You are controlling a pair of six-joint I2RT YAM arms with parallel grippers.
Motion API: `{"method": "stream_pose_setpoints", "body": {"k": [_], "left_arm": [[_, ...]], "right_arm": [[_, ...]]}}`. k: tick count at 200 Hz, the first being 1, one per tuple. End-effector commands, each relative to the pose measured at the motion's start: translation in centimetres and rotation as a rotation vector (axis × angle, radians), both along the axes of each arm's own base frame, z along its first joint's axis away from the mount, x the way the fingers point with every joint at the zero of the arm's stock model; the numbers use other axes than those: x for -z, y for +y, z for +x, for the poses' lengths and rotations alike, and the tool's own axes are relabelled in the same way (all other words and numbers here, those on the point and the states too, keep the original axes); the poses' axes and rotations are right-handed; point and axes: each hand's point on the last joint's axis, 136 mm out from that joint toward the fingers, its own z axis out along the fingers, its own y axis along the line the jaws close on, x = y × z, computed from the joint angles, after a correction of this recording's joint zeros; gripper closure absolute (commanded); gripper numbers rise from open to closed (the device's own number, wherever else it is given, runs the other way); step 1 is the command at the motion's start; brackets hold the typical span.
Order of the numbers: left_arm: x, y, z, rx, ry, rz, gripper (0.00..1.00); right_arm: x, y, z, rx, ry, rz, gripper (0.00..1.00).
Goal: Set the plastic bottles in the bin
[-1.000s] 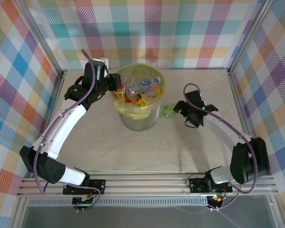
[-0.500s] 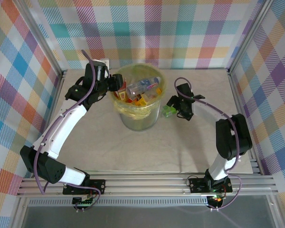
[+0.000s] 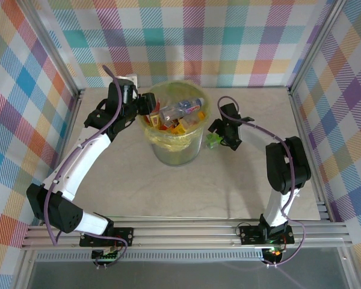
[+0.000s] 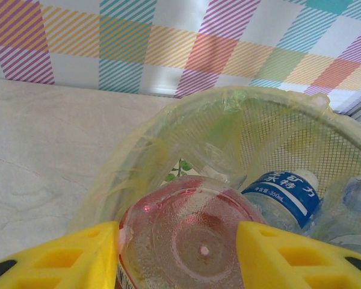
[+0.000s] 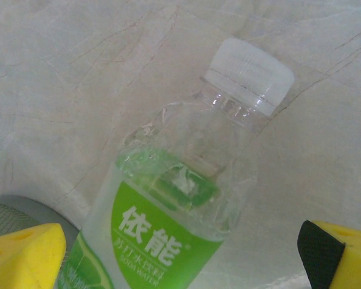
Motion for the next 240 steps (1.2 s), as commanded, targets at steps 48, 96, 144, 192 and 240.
{"method": "stream_pose_setpoints", "body": {"k": [48, 96, 144, 192, 240], "left_arm": [[8.7, 0.9, -2.4, 0.005, 0.289, 0.109, 0.47], [8.4, 0.4, -2.2, 0.021, 0.284, 0.088, 0.47], [6.7, 0.1, -2.2, 0.035, 0.254, 0.066, 0.41], [3.8, 0.5, -2.6, 0.016, 0.192, 0.037, 0.21], [1.2, 1.0, -3.1, 0.002, 0.141, 0.012, 0.07]], "right_arm": [[2.4, 0.1, -0.2, 0.012, 0.056, 0.000, 0.00], [3.3, 0.2, -0.3, -0.009, 0.077, -0.012, 0.01], [3.0, 0.0, -1.0, -0.038, 0.080, -0.018, 0.15], [2.1, -0.8, -2.8, -0.077, 0.073, -0.046, 0.31], [-0.5, -1.3, -4.6, -0.162, -0.004, -0.062, 0.46]]}}
